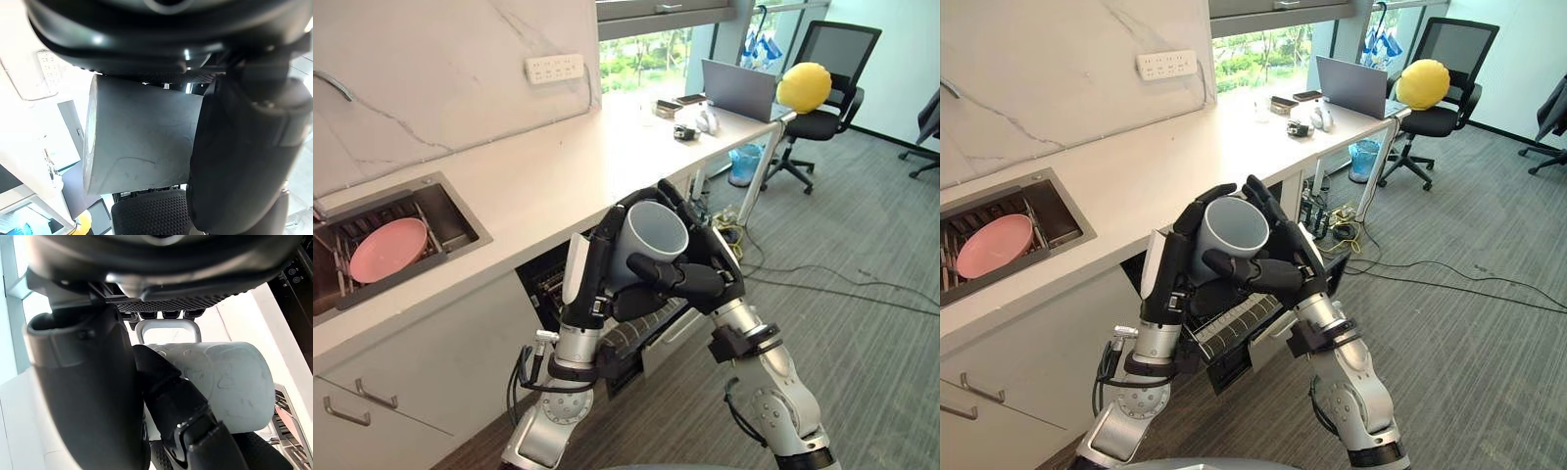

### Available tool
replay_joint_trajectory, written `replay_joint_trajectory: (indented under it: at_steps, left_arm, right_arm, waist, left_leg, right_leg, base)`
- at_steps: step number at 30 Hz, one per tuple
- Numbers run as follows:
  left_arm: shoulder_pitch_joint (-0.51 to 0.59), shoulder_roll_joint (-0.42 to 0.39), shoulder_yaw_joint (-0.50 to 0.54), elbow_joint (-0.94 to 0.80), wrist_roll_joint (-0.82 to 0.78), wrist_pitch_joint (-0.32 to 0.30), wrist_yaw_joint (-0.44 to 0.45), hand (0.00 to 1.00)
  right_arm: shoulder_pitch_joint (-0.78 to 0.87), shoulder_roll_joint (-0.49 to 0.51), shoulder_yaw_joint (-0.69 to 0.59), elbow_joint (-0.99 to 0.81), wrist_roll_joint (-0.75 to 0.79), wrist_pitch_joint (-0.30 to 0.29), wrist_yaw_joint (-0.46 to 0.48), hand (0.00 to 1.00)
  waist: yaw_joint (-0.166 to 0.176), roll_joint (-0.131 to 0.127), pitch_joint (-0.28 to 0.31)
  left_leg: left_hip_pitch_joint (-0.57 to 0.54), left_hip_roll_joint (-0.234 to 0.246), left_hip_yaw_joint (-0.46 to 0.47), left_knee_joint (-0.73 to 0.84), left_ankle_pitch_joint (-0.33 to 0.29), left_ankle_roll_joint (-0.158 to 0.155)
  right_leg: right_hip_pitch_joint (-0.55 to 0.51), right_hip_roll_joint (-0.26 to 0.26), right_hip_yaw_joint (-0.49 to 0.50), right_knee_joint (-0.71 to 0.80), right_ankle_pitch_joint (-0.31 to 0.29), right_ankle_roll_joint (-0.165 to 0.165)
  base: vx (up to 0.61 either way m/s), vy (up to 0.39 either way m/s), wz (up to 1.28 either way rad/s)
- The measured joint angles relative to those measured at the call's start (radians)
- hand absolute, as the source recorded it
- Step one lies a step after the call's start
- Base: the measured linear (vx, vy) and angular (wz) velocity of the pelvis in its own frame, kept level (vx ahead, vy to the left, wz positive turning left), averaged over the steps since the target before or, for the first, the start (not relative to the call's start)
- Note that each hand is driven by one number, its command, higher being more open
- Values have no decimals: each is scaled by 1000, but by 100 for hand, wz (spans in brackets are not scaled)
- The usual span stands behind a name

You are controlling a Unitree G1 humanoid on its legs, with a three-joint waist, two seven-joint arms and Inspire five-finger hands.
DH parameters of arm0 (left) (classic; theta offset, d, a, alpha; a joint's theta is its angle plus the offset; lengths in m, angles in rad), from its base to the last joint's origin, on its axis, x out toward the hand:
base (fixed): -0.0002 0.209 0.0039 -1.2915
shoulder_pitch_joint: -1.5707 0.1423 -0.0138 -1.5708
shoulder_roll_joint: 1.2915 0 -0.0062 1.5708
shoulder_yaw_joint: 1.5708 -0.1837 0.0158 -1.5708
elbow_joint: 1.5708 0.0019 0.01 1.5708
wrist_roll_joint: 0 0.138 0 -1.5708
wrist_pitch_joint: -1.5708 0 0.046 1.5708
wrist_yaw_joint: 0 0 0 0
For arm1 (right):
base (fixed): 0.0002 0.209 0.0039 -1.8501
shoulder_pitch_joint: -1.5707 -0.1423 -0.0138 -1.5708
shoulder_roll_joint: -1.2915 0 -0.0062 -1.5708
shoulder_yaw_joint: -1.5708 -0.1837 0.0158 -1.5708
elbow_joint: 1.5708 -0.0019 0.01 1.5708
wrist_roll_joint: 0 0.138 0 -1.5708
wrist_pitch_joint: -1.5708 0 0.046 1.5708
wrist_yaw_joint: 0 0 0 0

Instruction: Walk over to the sink, pick up the cup, carry it to the dishwasher, place the cup inside the dishwasher, then close the dishwasher door

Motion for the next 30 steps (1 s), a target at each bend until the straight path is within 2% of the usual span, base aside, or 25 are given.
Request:
replay_joint_trajectory:
  at_steps: [18,19,30]
  left_arm:
    - [2,7,-26,12,-4,-3,21,0]
    - [2,7,-26,12,-4,-3,21,100]
    - [3,6,-27,6,-28,-3,22,100]
  right_arm:
    - [-16,-31,-15,9,19,14,-16,0]
    - [-16,-31,-15,9,19,14,-17,0]
    - [-17,-18,-15,9,22,14,-18,0]
  waist:
    - [0,-4,-5]
    - [-1,-5,-5]
    - [-1,-6,-8]
  left_leg:
    - [2,-7,-2,-26,18,5]
    - [2,-7,-2,-26,18,5]
    - [3,-7,-2,-27,18,5]
  right_leg:
    - [-10,-3,-2,4,2,2]
    - [-10,-3,-2,4,2,2]
    - [-10,-3,-2,4,2,2]
  base:
    - [-1,-2,0]
    - [-25,-33,0]
    - [-11,-12,0]
